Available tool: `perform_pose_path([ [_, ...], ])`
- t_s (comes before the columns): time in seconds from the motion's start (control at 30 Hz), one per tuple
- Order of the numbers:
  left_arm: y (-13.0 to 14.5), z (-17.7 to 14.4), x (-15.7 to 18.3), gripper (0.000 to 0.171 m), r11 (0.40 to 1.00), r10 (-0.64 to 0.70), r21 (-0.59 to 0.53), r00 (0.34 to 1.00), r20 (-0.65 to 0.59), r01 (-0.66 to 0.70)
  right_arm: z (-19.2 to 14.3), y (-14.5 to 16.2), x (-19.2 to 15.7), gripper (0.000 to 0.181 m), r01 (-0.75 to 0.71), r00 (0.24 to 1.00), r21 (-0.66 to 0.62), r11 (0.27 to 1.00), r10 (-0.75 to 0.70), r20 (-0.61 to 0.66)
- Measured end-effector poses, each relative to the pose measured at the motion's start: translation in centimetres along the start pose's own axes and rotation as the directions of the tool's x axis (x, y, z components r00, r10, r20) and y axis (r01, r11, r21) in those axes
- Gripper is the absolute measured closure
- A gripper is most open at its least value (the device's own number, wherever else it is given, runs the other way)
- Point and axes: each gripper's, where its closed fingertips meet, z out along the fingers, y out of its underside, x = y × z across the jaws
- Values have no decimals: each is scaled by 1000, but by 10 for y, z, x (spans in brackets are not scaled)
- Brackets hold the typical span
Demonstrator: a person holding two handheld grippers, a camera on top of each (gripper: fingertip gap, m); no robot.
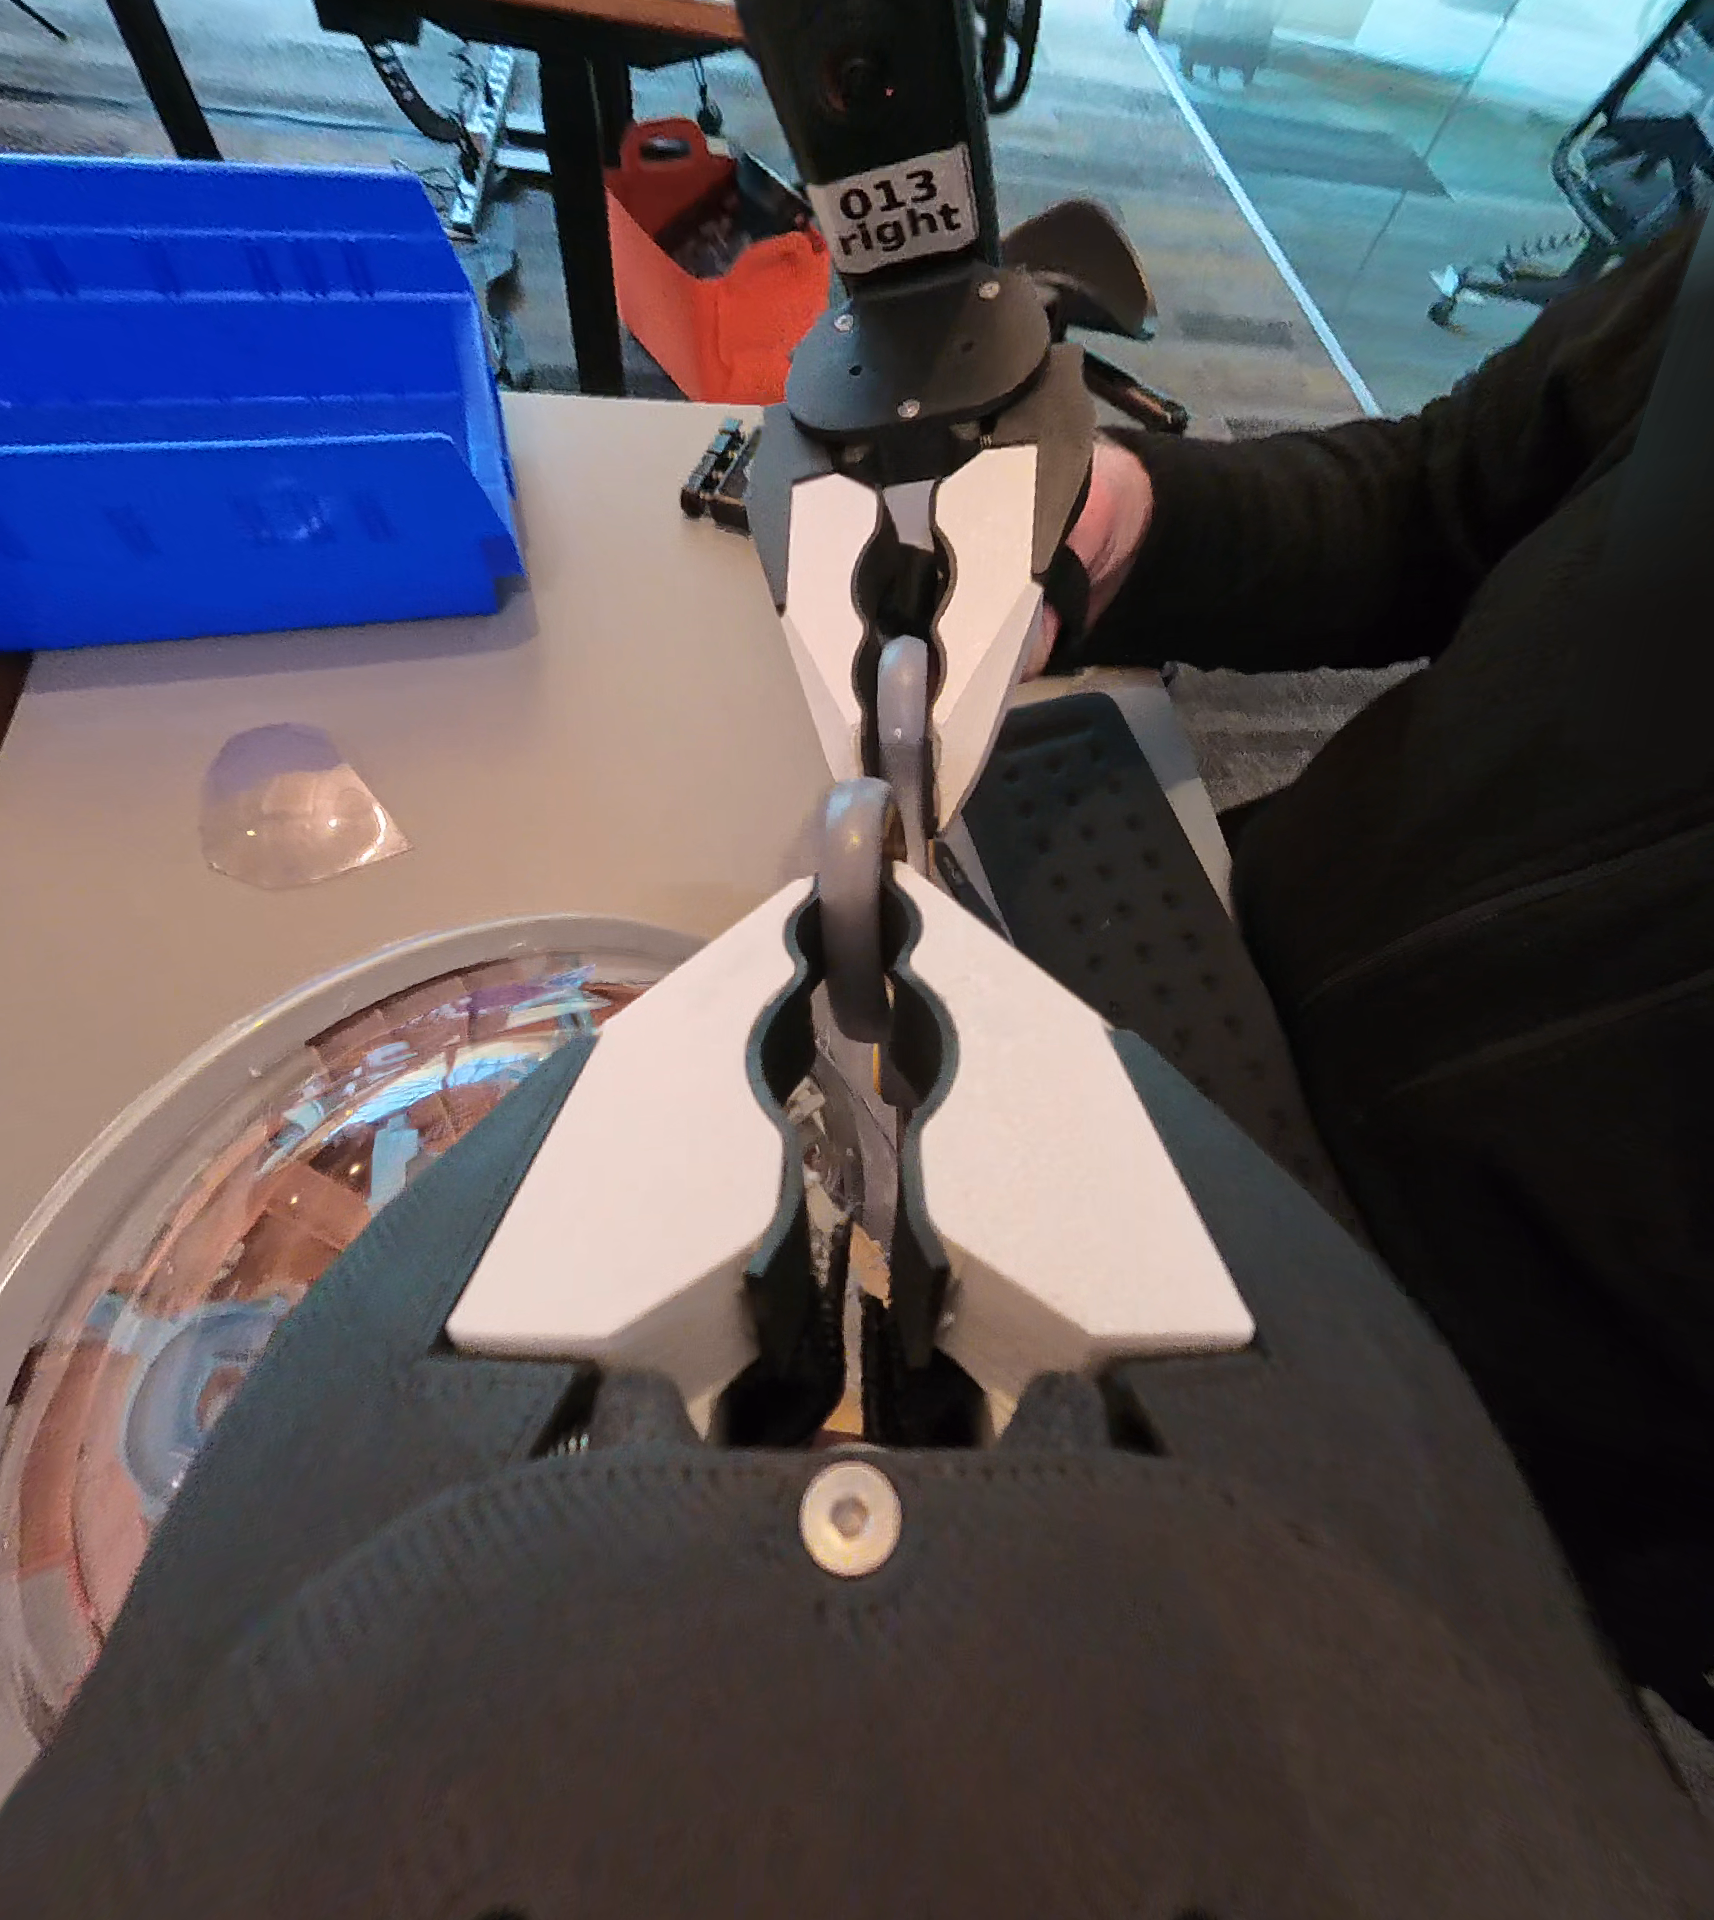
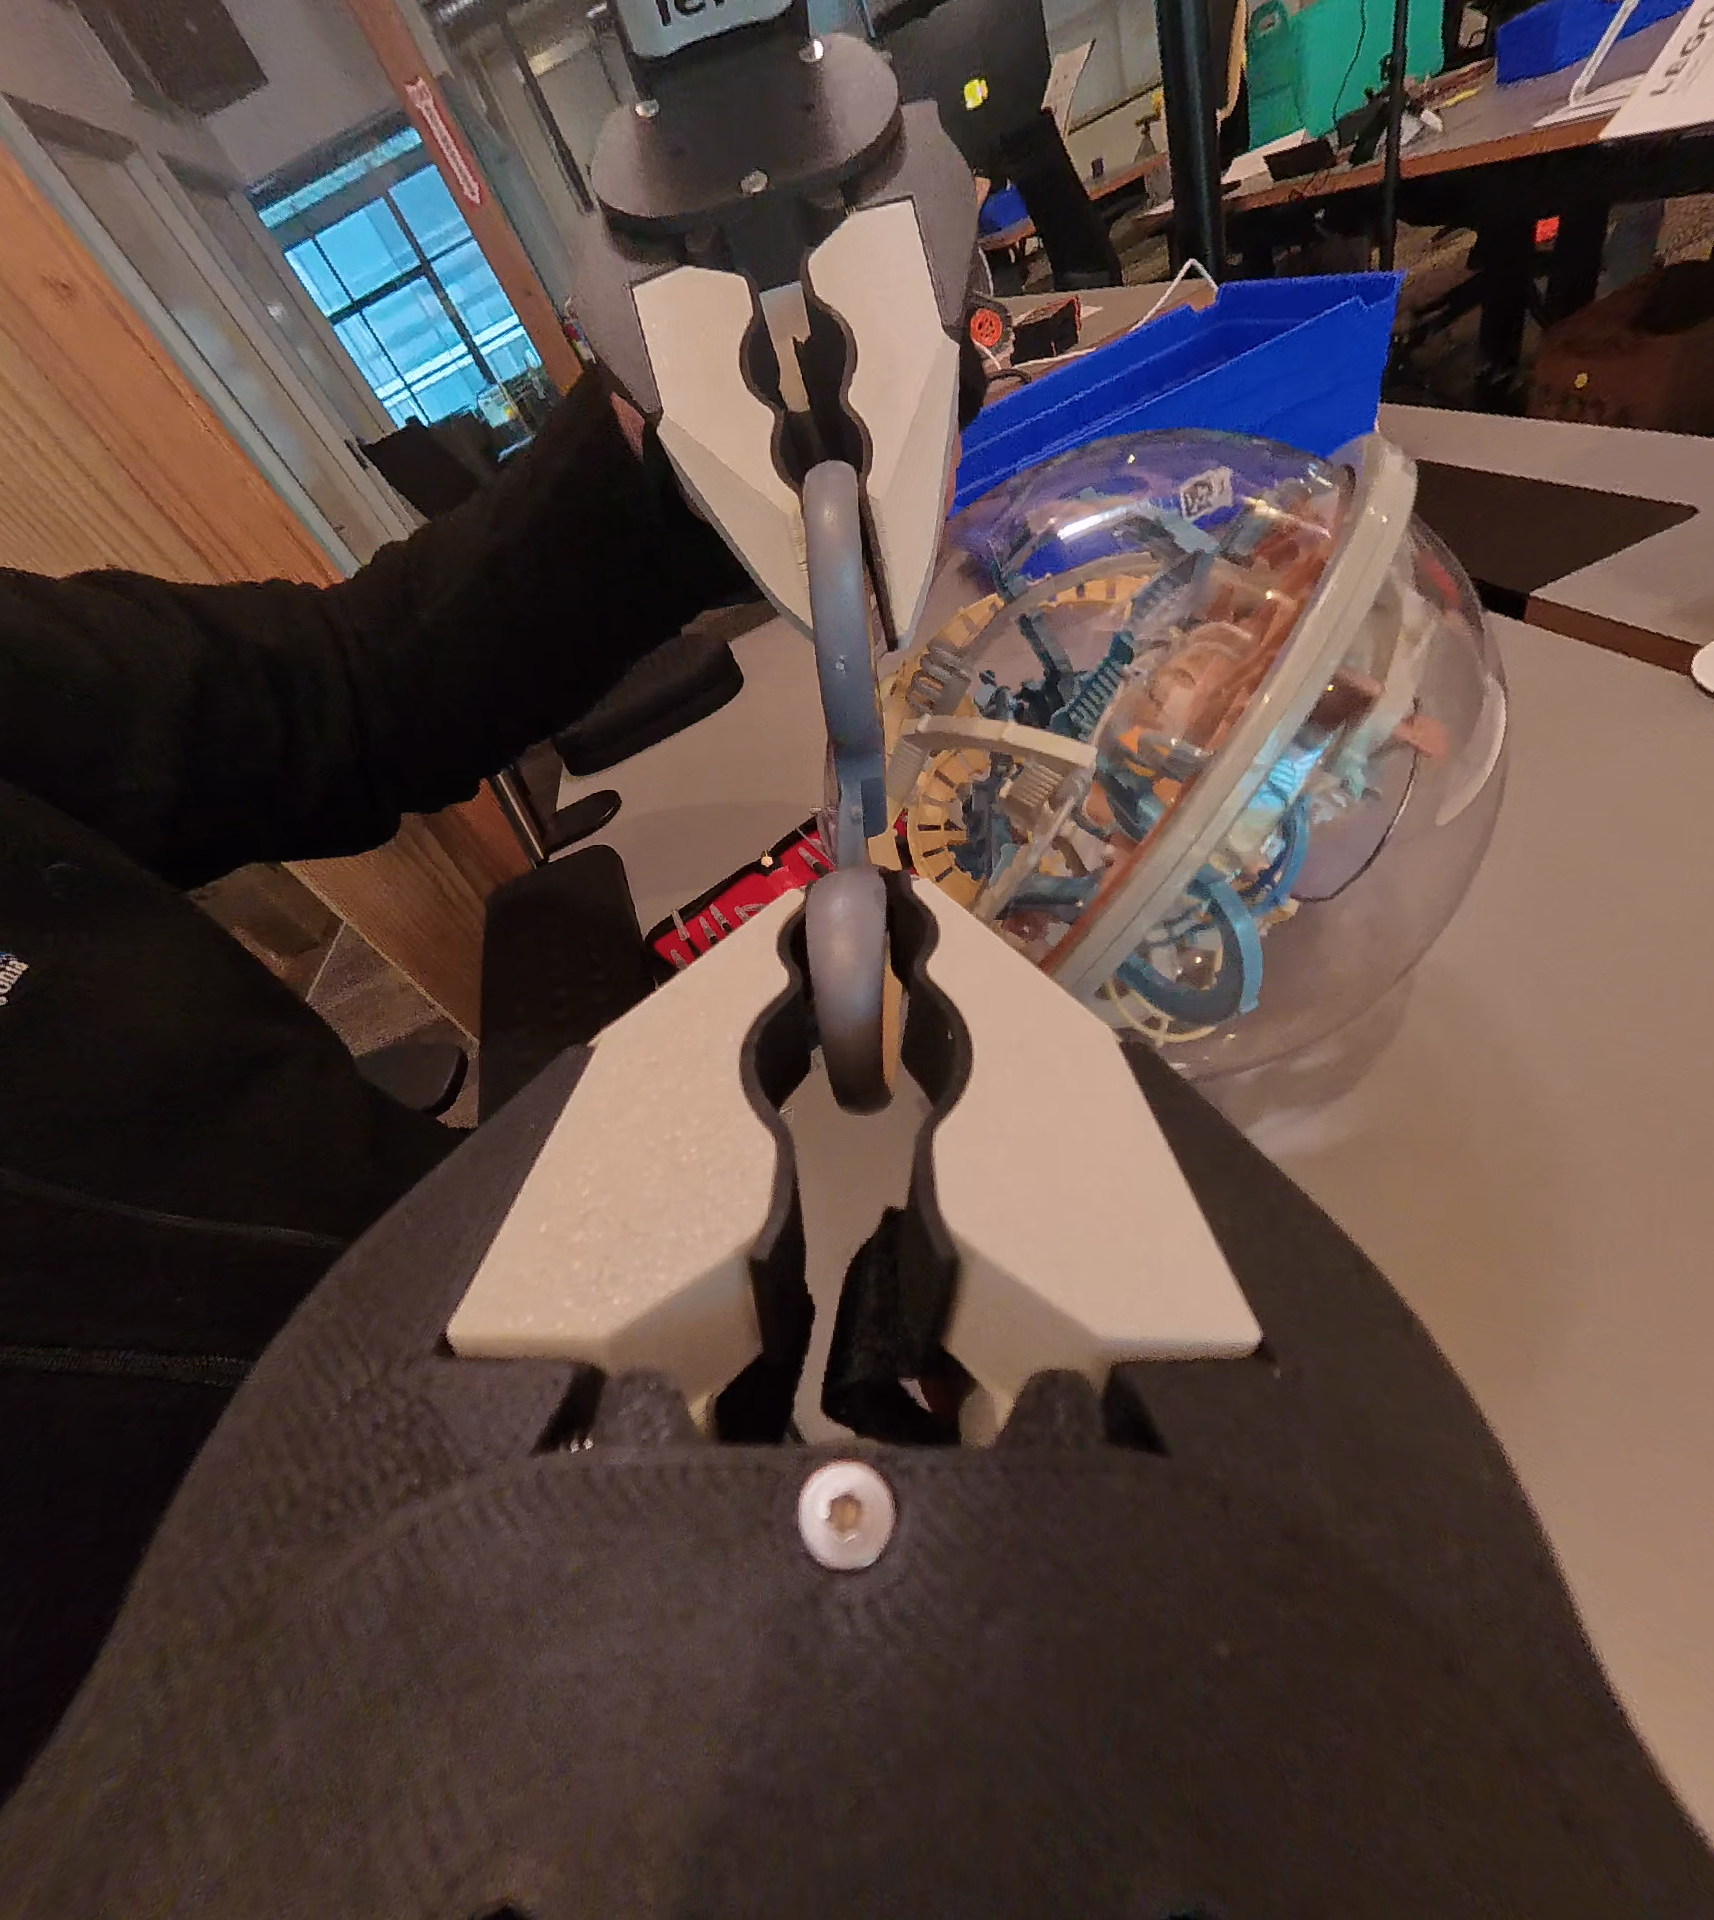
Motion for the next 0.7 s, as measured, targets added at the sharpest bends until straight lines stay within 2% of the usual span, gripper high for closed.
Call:
perform_pose_path([
  [0.13, 7, 2, 7, 167, 1000, 22, 2, 1000, -13, -22, 0, 4, 1, 173, 30, 999, 6, 1000, -29, -37],
  [0.23, 18, -3, 10, 168, 998, 59, 26, 997, 50, -60, -4, 5, 2, 173, 51, 998, -7, 999, -52, -41],
  [0.37, 27, -9, 26, 168, 986, 84, 135, 994, 76, -94, -2, 5, -8, 173, 177, 983, -59, 982, -180, -40],
  [0.5, 35, -4, 52, 168, 974, 174, 126, 978, 118, -188, 6, 15, -24, 172, 353, 932, -151, 924, -361, -34],
  [0.6, 44, 3, 72, 171, 957, 274, 50, 946, 175, -287, 11, 25, -40, 172, 486, 866, -200, 851, -500, -20],
  [0.7, 56, 7, 86, 170, 949, 304, 15, 929, 212, -314, 13, 35, -51, 173, 581, 799, -228, 781, -601, -23],
])
